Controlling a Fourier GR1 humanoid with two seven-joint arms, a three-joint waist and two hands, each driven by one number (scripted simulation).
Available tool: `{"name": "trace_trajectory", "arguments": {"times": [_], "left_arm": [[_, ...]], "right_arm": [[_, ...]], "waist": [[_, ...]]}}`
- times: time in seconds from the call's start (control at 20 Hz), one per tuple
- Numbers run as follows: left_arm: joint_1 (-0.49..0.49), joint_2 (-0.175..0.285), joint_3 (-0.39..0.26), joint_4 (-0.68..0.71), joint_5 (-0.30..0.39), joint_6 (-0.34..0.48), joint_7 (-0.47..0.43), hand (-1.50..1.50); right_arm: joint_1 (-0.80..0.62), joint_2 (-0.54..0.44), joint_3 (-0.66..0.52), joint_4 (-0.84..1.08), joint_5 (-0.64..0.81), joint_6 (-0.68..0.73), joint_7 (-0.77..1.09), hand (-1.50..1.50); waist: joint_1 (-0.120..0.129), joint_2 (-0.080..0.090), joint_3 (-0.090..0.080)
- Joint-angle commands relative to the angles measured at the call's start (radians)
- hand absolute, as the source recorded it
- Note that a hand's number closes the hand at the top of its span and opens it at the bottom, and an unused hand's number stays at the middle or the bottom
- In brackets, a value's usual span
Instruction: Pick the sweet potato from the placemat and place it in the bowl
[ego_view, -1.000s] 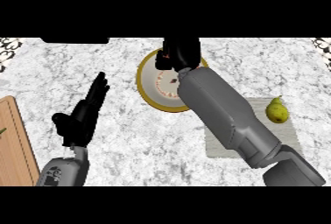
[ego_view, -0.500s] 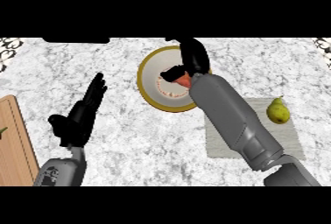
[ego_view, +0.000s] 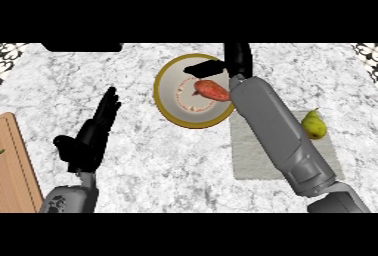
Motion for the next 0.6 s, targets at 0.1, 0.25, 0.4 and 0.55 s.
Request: {"name": "trace_trajectory", "arguments": {"times": [0.1,0.25,0.4,0.55], "left_arm": [[0.053,-0.007,-0.025,-0.067,-0.017,0.008,0.026,0.0],[-0.003,-0.003,0.001,0.004,-0.005,-0.001,0.015,0.0],[0.038,0.003,0.016,0.04,0.0,-0.012,-0.054,0.0],[-0.006,-0.008,0.019,0.064,-0.008,0.001,-0.056,0.0]], "right_arm": [[0.163,-0.001,-0.024,-0.21,-0.055,0.038,0.045,-1.5],[0.196,-0.055,-0.084,-0.286,-0.134,0.128,0.04,-1.5],[0.273,-0.079,-0.083,-0.428,-0.172,0.2,0.07,-1.5],[0.328,-0.13,-0.087,-0.534,-0.203,0.292,0.122,-1.5]], "waist": [[-0.016,-0.008,0.0],[-0.018,-0.005,0.0],[-0.021,-0.005,0.0],[-0.017,-0.004,0.0]]}}
